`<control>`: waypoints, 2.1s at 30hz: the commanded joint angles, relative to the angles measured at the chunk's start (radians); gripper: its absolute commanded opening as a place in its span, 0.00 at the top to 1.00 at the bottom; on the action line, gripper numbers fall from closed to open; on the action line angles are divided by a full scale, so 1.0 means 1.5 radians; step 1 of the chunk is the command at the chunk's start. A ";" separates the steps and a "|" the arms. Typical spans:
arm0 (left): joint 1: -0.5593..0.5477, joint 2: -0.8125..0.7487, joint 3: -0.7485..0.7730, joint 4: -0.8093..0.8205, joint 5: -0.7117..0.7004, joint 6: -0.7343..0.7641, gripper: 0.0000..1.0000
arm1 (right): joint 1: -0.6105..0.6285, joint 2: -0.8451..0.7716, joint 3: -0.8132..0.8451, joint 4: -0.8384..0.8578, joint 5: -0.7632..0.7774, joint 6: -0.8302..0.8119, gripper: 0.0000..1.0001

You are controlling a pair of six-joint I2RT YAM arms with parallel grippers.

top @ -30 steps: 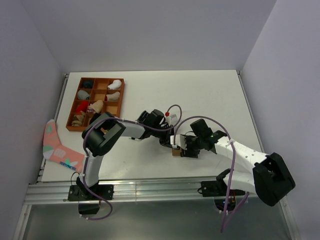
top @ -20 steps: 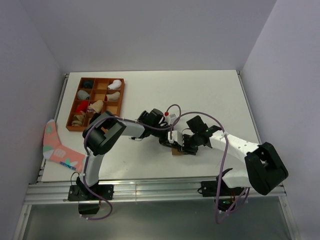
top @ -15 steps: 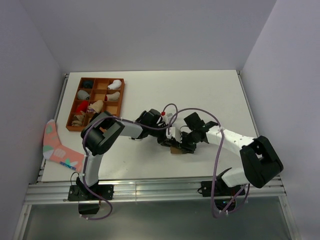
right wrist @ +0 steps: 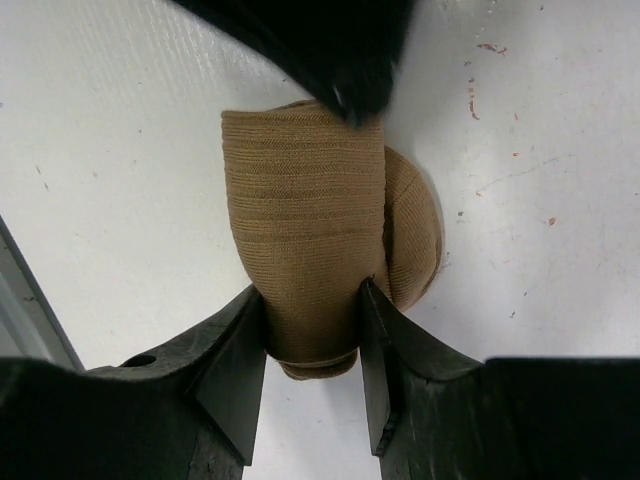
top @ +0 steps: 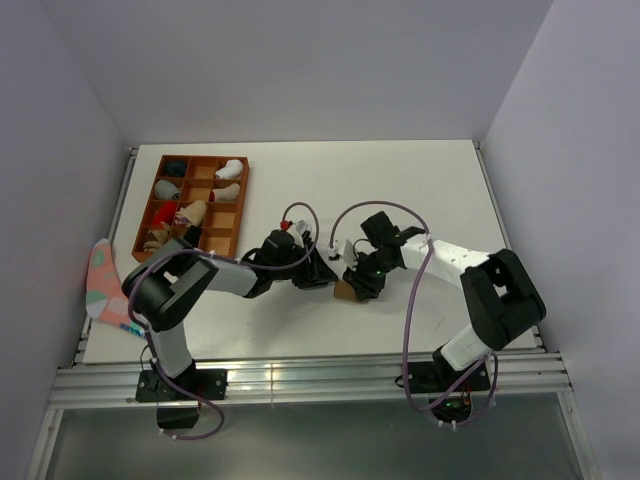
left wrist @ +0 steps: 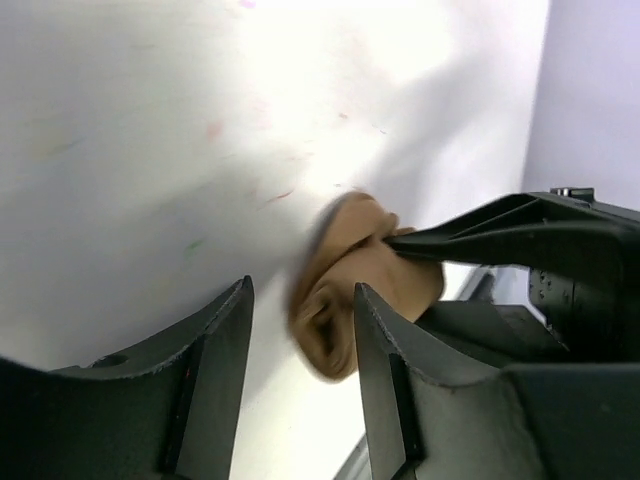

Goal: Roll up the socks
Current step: Roll the sock at the center of the board, then pick up the sock at the center of the board.

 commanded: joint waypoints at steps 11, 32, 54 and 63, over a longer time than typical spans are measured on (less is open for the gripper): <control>-0.034 -0.237 -0.126 -0.055 -0.253 -0.067 0.46 | -0.035 0.094 0.049 -0.088 -0.024 0.029 0.78; -0.253 -0.056 -0.101 0.167 -0.510 -0.358 0.42 | -0.094 0.142 0.105 -0.152 -0.106 0.025 0.80; -0.303 0.054 -0.096 0.320 -0.612 -0.507 0.41 | -0.104 0.134 0.204 -0.272 -0.246 0.034 0.82; -0.301 0.027 -0.092 0.311 -0.623 -0.506 0.40 | -0.090 0.106 0.226 -0.315 -0.286 0.018 0.82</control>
